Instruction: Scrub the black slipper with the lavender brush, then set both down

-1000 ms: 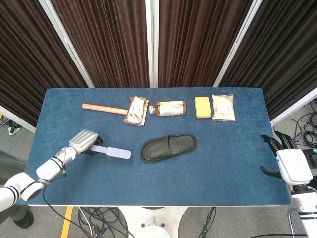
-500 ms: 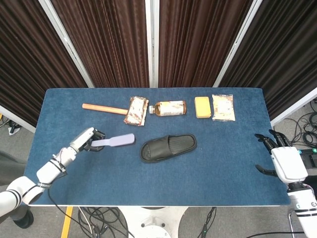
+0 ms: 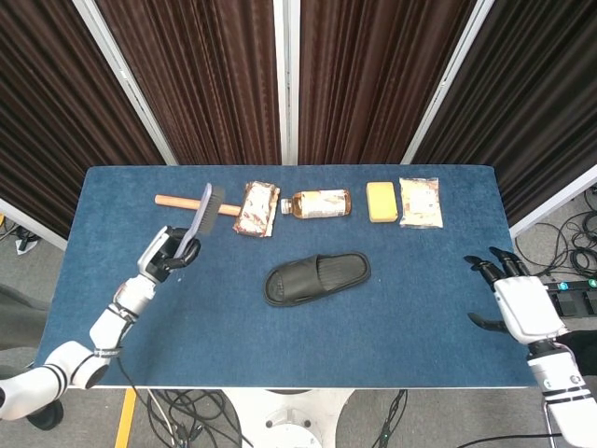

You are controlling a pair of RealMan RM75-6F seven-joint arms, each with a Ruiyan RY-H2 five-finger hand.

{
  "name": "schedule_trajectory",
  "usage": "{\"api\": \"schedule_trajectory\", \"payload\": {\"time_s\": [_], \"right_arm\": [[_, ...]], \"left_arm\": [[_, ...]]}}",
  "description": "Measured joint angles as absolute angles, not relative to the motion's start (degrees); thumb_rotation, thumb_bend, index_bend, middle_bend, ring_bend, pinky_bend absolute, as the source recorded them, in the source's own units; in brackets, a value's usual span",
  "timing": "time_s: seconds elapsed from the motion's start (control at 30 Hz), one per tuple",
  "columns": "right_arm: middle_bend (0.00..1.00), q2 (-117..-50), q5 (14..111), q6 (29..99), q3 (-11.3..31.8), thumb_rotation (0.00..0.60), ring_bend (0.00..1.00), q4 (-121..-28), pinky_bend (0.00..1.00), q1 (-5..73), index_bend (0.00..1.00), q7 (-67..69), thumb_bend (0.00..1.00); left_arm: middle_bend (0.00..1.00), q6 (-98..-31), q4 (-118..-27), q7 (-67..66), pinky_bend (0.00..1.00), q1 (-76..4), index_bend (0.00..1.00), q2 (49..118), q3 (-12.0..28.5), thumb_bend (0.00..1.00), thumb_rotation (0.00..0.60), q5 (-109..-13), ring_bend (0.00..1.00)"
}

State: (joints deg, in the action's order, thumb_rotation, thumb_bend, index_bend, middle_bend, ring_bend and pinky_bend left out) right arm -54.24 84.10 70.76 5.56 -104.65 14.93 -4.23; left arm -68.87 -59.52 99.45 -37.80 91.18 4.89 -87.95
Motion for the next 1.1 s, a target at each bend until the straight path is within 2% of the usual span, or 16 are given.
{"api": "schedule_trajectory", "payload": {"time_s": [0.17,0.33,0.5,0.77,0.93,1.1], "right_arm": [[0.3,-55.94,83.99,66.79,5.61,0.6,0.07,-104.22,0.11,17.89,0.16,-4.63,0.03],[0.29,-57.81,82.48,62.39,6.34,0.6,0.07,-103.38,0.11,21.35,0.16,-4.99,0.03],[0.26,-59.71,80.25,56.78,7.1,0.6,0.07,-102.34,0.11,25.34,0.13,-5.44,0.03],[0.21,-63.79,72.42,41.98,8.97,0.6,0.06,-99.14,0.11,35.42,0.06,-5.56,0.03],[0.18,-70.32,65.61,35.52,9.19,0.6,0.03,-92.94,0.11,42.49,0.05,-9.55,0.03],[0.12,-76.51,59.8,33.67,8.7,0.6,0.0,-86.48,0.08,47.33,0.02,-14.36,0.04]], "left_arm": [[1.0,-72.24,-60.07,92.95,1.0,-37.09,1.0,93.47,9.01,0.93,0.6,-84.88,0.97],[1.0,-75.43,-58.19,79.14,1.0,-36.7,1.0,95.64,10.14,0.93,0.6,-84.46,0.99],[1.0,-77.44,-50.95,66.12,1.0,-36.61,1.0,97.31,7.03,0.93,0.6,-88.54,1.0],[1.0,-77.33,-40.97,56.06,1.0,-37.71,1.0,98.3,-2.14,0.93,0.6,-97.95,1.0],[1.0,-74.6,-41.19,54.8,1.0,-39.51,1.0,97.79,-3.58,0.93,0.6,-99.09,1.0],[1.0,-72.33,-43.46,53.45,1.0,-41.73,1.0,96.8,-4.4,0.93,0.6,-99.88,1.0]]}}
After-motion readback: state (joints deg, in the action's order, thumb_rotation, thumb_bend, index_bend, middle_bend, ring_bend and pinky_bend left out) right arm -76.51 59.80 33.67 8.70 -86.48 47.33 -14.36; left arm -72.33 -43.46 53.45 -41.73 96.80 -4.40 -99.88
